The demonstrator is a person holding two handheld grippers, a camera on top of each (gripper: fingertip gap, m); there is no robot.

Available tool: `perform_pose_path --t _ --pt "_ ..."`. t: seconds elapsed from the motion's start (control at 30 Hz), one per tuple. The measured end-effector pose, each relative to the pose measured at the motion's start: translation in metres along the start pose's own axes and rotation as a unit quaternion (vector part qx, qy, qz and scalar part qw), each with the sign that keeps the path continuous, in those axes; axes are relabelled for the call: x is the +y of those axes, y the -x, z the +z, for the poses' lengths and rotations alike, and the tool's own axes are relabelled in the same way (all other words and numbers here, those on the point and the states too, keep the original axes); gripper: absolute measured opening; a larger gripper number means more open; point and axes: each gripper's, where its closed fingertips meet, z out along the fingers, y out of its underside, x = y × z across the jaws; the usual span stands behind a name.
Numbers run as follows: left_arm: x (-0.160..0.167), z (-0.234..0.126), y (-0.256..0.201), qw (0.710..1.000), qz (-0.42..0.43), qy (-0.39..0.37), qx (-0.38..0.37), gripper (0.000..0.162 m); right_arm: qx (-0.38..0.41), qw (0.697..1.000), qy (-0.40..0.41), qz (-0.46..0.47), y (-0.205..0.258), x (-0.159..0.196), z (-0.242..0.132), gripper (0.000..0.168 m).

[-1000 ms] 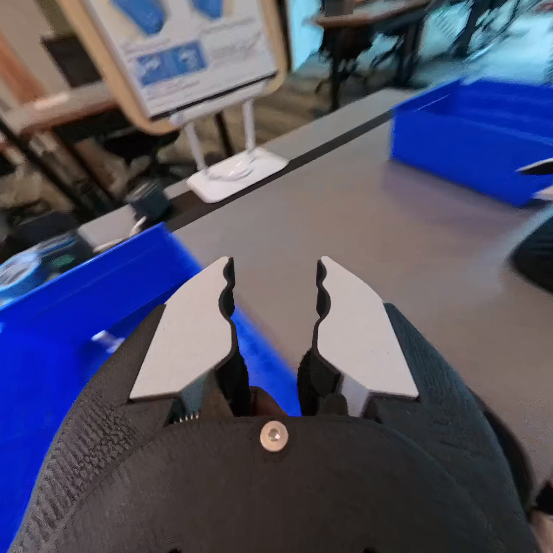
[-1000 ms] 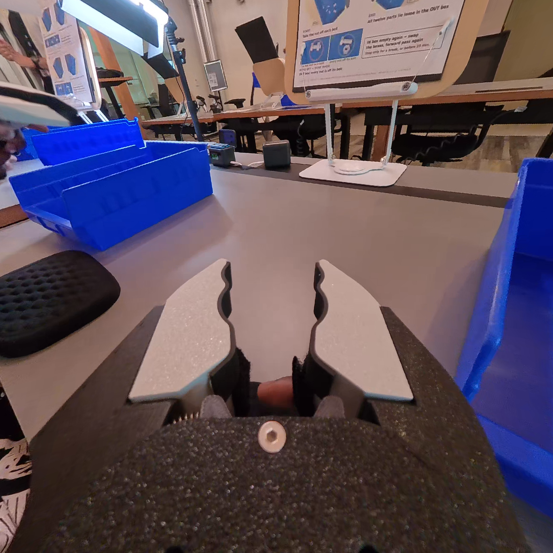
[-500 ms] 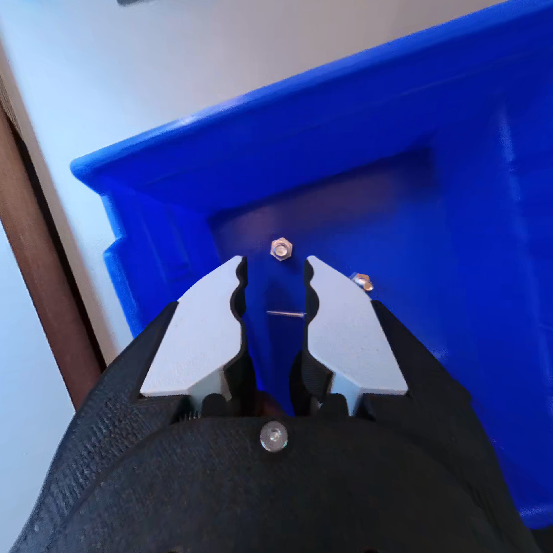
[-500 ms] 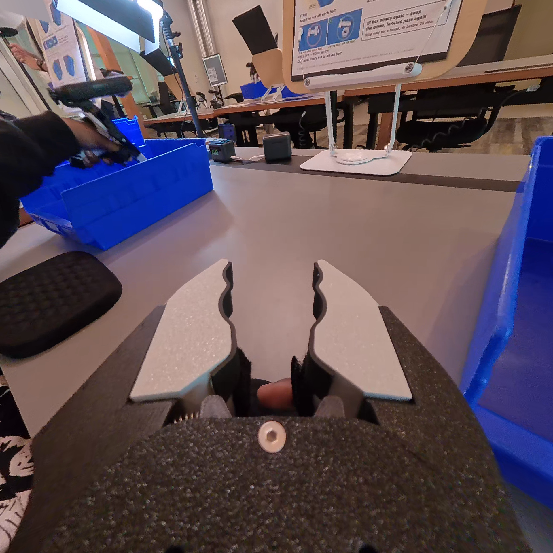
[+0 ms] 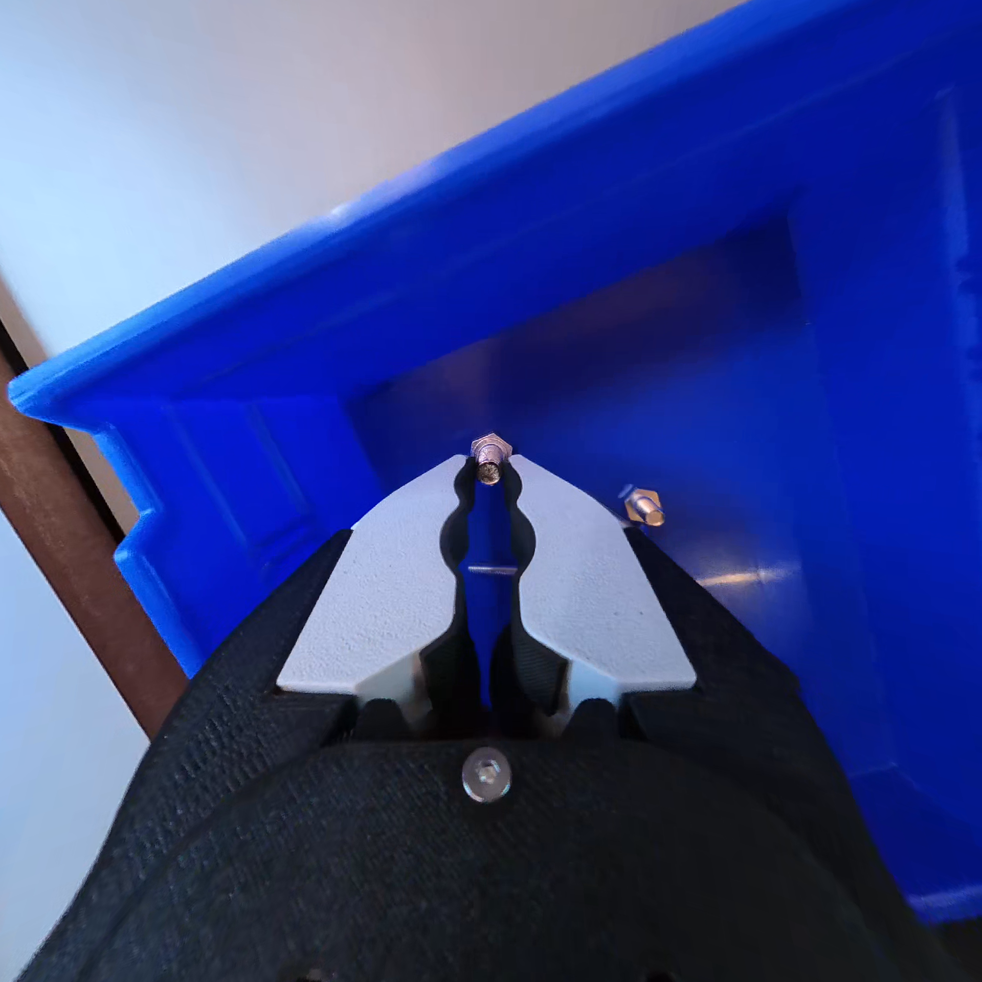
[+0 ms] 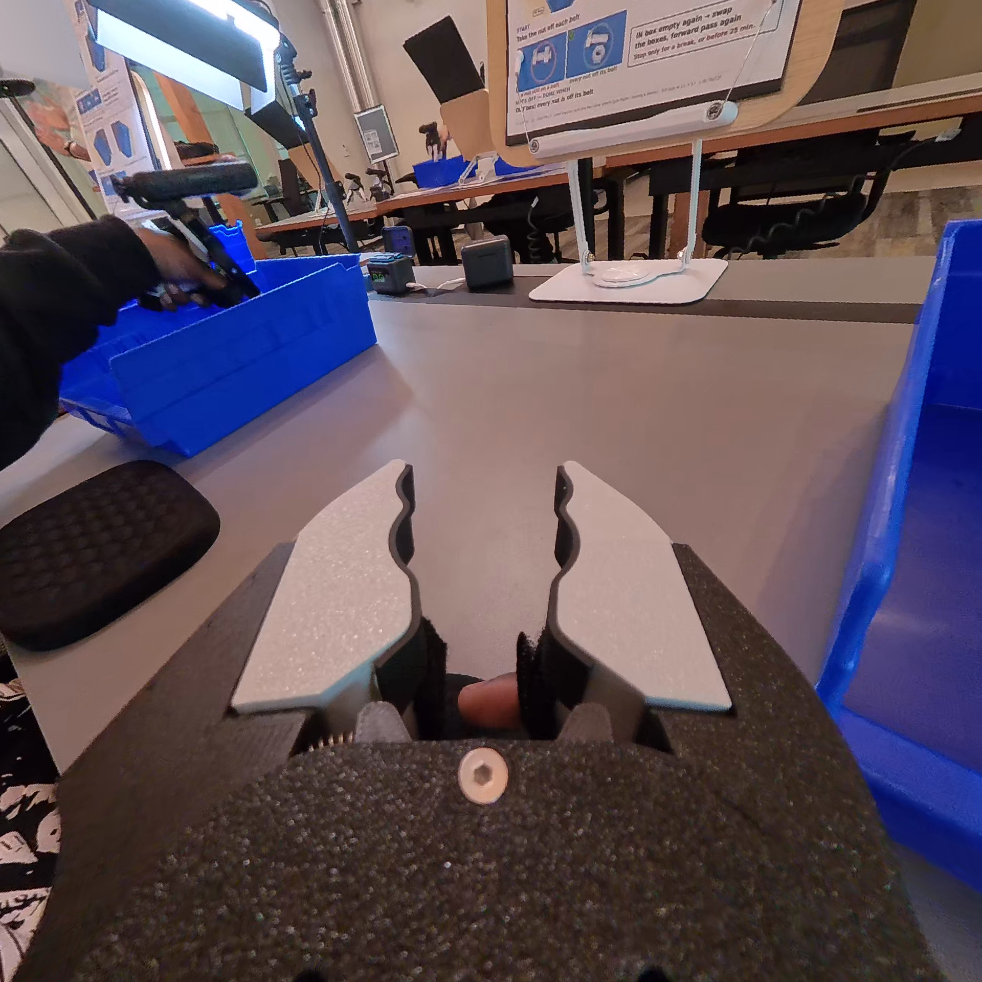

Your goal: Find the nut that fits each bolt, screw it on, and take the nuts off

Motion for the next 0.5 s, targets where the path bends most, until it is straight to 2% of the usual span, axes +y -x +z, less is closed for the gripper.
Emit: perform_pose_path --t 0.1,0.23,0.37,0.5 --pt "-0.005 -0.021 -0.009 0.999 0.026 -0.021 -0.001 0.01 0.0 1.0 0.003 0.0 0.0 0.001 0.0 0.051" --pt "-0.016 -0.074 -0.045 0.993 0.089 -0.076 0.012 0.01 0.001 1.0 0.006 -0.002 0.0 0.002 0.001 0.05" --pt "-0.017 -0.123 -0.121 0.971 0.191 -0.128 0.069 0.01 -0.001 1.0 0.008 -0.005 0.001 0.003 0.001 0.05" --pt "0.008 -0.138 -0.211 0.932 0.319 -0.126 0.12 0.01 0.0 1.0 0.008 -0.008 0.002 0.003 0.001 0.049"
